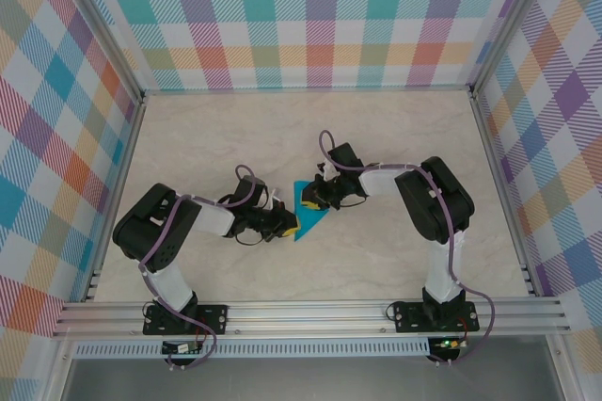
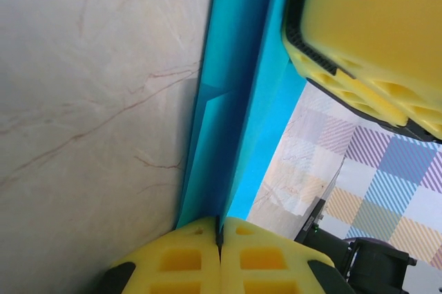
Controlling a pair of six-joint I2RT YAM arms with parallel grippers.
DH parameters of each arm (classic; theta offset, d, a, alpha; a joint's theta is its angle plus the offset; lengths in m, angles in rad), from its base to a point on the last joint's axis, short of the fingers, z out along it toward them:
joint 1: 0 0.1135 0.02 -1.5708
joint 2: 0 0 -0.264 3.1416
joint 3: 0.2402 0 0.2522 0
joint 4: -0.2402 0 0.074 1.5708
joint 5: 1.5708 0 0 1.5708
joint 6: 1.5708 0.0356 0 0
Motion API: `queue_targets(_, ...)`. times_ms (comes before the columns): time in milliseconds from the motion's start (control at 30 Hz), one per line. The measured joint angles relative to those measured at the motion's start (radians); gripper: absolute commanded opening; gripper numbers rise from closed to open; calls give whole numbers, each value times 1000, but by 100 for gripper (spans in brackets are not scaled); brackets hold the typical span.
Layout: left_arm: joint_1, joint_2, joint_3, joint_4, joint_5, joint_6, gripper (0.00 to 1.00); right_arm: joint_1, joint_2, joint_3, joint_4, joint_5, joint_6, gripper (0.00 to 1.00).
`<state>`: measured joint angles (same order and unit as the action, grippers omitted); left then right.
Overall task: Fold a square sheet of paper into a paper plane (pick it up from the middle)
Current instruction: Fourth fold the wing at the center of the table.
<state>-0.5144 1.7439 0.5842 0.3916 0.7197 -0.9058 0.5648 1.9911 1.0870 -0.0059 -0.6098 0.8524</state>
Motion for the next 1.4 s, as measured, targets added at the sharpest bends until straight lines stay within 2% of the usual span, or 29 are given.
queue_targets(367,0,2,-45,107,-9,-59,2,0,9,37,-18,-26,-11,17)
queue_targets(1000,0,3,-47,112,-10,-68,2,0,50,66,-47,-38,-31,19)
queue_targets(1400,-9,-16,-91,171,-59,-68,0,-24,-33,67,-85,-31,-57,17)
